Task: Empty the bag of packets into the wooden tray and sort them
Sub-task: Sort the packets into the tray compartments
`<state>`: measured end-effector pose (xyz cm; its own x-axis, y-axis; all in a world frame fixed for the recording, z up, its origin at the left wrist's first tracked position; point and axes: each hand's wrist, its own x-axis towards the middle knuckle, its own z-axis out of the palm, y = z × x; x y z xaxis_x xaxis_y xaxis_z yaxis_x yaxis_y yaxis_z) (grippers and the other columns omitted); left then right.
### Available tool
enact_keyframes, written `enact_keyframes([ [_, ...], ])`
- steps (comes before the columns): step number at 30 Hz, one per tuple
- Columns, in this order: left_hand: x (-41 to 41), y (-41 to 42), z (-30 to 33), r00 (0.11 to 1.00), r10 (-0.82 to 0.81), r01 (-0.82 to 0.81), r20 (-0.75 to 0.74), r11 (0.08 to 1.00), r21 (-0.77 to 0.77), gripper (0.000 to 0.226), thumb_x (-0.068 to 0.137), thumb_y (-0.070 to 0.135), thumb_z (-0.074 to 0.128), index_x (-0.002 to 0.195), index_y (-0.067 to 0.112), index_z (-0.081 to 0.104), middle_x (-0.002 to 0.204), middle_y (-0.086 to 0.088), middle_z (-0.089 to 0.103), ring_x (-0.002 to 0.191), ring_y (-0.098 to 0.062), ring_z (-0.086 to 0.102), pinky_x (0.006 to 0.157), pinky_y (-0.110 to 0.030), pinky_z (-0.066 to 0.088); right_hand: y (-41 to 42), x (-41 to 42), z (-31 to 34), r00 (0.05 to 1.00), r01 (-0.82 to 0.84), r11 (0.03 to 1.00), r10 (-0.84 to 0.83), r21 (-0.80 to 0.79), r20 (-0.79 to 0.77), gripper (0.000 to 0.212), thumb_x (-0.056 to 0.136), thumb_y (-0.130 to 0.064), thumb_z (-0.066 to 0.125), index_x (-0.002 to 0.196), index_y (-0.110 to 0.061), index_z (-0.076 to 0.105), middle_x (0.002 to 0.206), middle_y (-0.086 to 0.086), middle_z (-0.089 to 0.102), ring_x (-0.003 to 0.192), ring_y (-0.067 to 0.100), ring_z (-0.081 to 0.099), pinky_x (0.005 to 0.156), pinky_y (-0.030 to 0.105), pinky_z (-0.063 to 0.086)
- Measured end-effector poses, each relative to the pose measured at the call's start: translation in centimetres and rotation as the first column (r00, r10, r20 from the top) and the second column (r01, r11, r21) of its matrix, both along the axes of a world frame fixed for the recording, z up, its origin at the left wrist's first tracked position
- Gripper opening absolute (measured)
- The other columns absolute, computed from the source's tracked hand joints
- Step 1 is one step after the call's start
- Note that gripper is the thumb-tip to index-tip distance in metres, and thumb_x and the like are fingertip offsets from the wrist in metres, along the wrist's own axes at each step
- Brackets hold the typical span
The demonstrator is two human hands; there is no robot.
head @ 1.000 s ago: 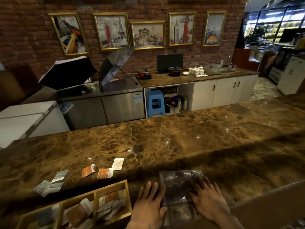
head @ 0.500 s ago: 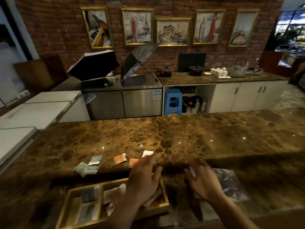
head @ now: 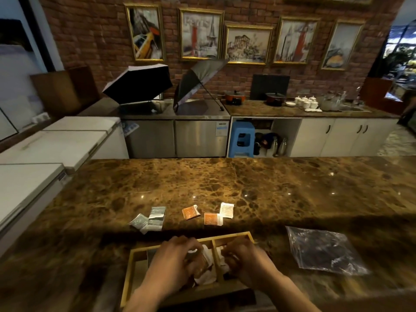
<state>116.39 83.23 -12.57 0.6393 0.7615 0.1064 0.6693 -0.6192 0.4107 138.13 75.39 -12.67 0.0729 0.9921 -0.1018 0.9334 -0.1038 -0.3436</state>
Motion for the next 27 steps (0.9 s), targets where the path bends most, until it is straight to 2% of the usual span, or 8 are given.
enact_keyframes([
  [3,-0.1,-0.1,-0.2,0.998,-0.046,0.047,-0.039,0.998,0.036,0.029,0.090,0.046,0.061,0.119,0.042,0.059,0.122,0.020,0.060,0.115,-0.007,0.049,0.094,-0.025,0.037,0.4,-0.2,0.0,1.000,-0.006,1.000,0.006,0.005,0.003,0.026,0.099,-0.038,0.054,0.118,-0.030,0.069,0.127,-0.009,0.063,0.113,0.014,0.062,0.090,0.031,0.053],
  [7,-0.1,0.4,0.0,0.994,-0.063,0.068,-0.091,0.996,0.050,0.029,0.091,0.049,0.058,0.119,0.042,0.061,0.123,0.017,0.062,0.114,-0.008,0.049,0.094,-0.027,0.036,1.6,0.8,1.0,0.996,0.005,0.996,-0.012,-0.086,-0.083,0.017,0.094,-0.040,0.062,0.106,-0.032,0.071,0.105,-0.010,0.071,0.092,0.009,0.068,0.078,0.033,0.059],
  [11,0.3,0.6,0.3,0.988,-0.061,0.067,-0.139,0.997,0.036,0.030,0.090,0.051,0.058,0.118,0.042,0.062,0.121,0.018,0.063,0.113,-0.008,0.050,0.096,-0.028,0.038,1.4,2.8,2.0,0.993,-0.041,0.996,0.031,-0.082,-0.117,0.028,0.084,-0.047,0.075,0.110,-0.038,0.070,0.111,-0.018,0.064,0.099,0.005,0.062,0.085,0.027,0.056],
  [15,0.6,0.4,0.1,0.989,-0.040,0.044,-0.140,0.999,0.026,0.028,0.089,0.055,0.058,0.115,0.045,0.062,0.115,0.020,0.064,0.108,-0.005,0.049,0.095,-0.029,0.041,1.1,4.2,2.2,0.982,-0.138,0.961,0.101,-0.241,-0.160,0.034,0.073,-0.034,0.088,0.098,-0.048,0.070,0.119,-0.020,0.065,0.107,0.005,0.063,0.088,0.025,0.057],
  [19,0.6,0.3,0.0,0.990,-0.038,0.041,-0.132,0.999,0.022,0.026,0.089,0.053,0.060,0.114,0.045,0.062,0.113,0.021,0.064,0.106,-0.003,0.050,0.094,-0.028,0.043,1.3,4.0,1.5,0.989,-0.131,0.973,0.114,-0.191,-0.095,0.040,0.079,-0.016,0.084,0.084,-0.052,0.068,0.126,-0.015,0.064,0.108,0.009,0.062,0.088,0.022,0.055],
  [21,0.7,0.2,0.2,0.990,-0.036,0.038,-0.139,0.999,0.008,0.026,0.088,0.052,0.062,0.113,0.046,0.062,0.113,0.021,0.064,0.107,-0.003,0.052,0.096,-0.029,0.044,1.3,3.9,1.4,0.992,-0.109,0.980,0.095,-0.168,-0.088,0.038,0.083,-0.014,0.080,0.087,-0.051,0.071,0.126,-0.014,0.066,0.108,0.011,0.064,0.089,0.024,0.057],
  [24,0.7,0.0,0.1,0.992,-0.031,0.031,-0.123,1.000,-0.004,0.025,0.087,0.052,0.063,0.112,0.048,0.061,0.112,0.023,0.062,0.107,-0.002,0.052,0.094,-0.027,0.045,0.9,3.7,1.6,0.992,-0.086,0.980,0.067,-0.177,-0.106,0.024,0.086,-0.016,0.078,0.094,-0.039,0.077,0.126,-0.011,0.067,0.110,0.012,0.065,0.091,0.028,0.058],
  [27,0.7,-0.2,0.1,0.994,-0.017,0.018,-0.106,1.000,0.007,0.025,0.088,0.050,0.063,0.113,0.046,0.062,0.111,0.023,0.062,0.106,-0.002,0.051,0.091,-0.026,0.045,0.6,3.6,1.9,0.988,-0.115,0.980,0.096,-0.165,-0.118,0.017,0.089,-0.020,0.074,0.099,-0.034,0.077,0.125,-0.010,0.069,0.103,0.008,0.063,0.089,0.025,0.056],
])
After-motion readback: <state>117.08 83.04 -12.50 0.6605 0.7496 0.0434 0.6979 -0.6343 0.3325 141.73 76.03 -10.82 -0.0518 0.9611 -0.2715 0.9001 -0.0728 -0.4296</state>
